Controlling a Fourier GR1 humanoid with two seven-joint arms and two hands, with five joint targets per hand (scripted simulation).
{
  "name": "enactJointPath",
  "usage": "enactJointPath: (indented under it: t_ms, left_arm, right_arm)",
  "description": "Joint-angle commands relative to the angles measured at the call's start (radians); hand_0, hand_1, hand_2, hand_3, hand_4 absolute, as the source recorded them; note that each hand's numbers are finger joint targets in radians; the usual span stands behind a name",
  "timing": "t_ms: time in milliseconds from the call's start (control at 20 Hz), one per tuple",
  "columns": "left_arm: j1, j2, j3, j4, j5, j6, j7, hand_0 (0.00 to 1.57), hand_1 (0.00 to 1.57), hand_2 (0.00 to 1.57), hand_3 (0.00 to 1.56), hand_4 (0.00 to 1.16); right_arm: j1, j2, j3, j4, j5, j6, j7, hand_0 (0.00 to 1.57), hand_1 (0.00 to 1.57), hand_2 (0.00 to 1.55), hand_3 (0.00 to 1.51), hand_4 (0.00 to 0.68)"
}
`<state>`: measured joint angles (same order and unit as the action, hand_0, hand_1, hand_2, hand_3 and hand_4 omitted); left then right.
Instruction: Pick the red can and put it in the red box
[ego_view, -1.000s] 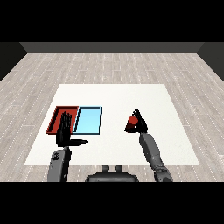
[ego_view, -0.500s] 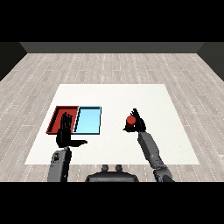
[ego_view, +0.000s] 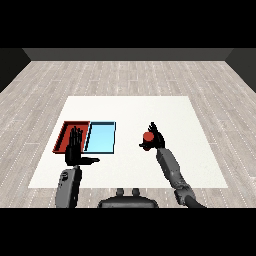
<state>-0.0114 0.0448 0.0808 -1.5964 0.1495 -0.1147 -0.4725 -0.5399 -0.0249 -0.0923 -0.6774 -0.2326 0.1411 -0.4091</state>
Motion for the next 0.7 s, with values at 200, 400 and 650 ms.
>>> enactJointPath:
  t_ms: [200,400,650]
  left_arm:
    - [0.057,-0.017,-0.023,-0.065,-0.022,0.017,-0.007,0.0,0.0,0.0,0.0,0.0]
    - [-0.047,-0.015,-0.004,0.086,-0.042,0.024,-0.053,0.0,0.0,0.0,0.0,0.0]
    - [0.033,-0.002,-0.017,-0.078,-0.003,0.006,0.026,0.0,0.0,0.0,0.0,0.0]
  right_arm:
    - [-0.106,0.015,-0.021,0.162,0.05,-0.122,-0.067,1.52,1.52,1.5,1.46,0.493]
    - [-0.074,0.02,0.018,0.152,0.101,-0.201,-0.062,1.53,1.53,1.48,1.43,0.573]
    - [-0.016,0.004,0.078,-0.003,0.139,-0.24,0.068,1.53,1.53,1.47,1.42,0.551]
